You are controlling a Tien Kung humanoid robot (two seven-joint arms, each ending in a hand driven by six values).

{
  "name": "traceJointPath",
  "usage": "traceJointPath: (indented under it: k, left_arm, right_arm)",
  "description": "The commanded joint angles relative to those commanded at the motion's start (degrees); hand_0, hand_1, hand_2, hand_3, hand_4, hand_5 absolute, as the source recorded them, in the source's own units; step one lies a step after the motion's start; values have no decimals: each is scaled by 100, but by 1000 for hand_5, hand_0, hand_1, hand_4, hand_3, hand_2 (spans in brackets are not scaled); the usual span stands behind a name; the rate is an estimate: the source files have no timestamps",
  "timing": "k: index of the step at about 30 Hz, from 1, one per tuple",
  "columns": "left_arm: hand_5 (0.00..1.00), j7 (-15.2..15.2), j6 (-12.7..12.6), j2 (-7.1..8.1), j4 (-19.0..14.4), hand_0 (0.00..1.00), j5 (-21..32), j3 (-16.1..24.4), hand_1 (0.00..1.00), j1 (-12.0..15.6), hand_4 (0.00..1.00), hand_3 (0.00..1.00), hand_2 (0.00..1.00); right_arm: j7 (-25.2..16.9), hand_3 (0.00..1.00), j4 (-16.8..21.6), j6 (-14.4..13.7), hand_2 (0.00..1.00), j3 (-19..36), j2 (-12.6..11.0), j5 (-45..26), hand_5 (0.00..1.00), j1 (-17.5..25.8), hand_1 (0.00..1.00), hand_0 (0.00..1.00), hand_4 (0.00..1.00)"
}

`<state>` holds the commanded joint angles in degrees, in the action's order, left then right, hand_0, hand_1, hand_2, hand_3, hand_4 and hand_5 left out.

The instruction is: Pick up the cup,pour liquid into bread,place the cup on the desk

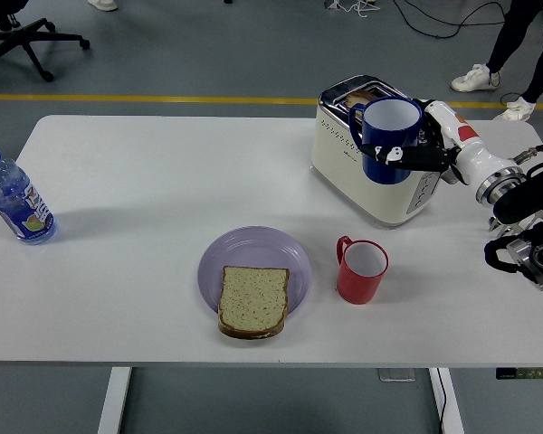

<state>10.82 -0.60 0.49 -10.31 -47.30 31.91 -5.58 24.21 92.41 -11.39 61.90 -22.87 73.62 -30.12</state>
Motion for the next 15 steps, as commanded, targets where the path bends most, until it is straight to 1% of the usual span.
traceJointPath:
  k: [2,3,9,12,13,15]
  left_arm:
    - [998,3,1,-1,0,681,-16,-4,748,10,419,663,771]
    - [998,3,2,-1,0,681,-18,-4,748,11,419,663,771]
    - [998,10,2,4,0,681,-48,1,748,24,419,663,771]
    - [998,7,1,9,0,681,-50,-2,748,18,418,663,769]
    - [998,7,1,11,0,681,-57,6,748,14,418,663,769]
    - [998,5,-1,14,0,681,-70,20,748,4,418,663,769]
  right_arm:
    - [-10,497,46,-47,316,334,36,-22,2,202,88,338,577]
    - [-12,497,51,-54,316,410,41,-25,2,231,88,338,577]
    - [-89,496,130,-350,316,1388,155,-108,2,943,88,336,583]
    - [-142,492,131,-456,313,1657,157,-148,2,1166,79,332,597]
    - [-174,492,130,-516,313,1774,152,-169,2,1282,79,332,597]
    - [-273,492,114,-729,313,1965,141,-173,2,1505,79,332,597]
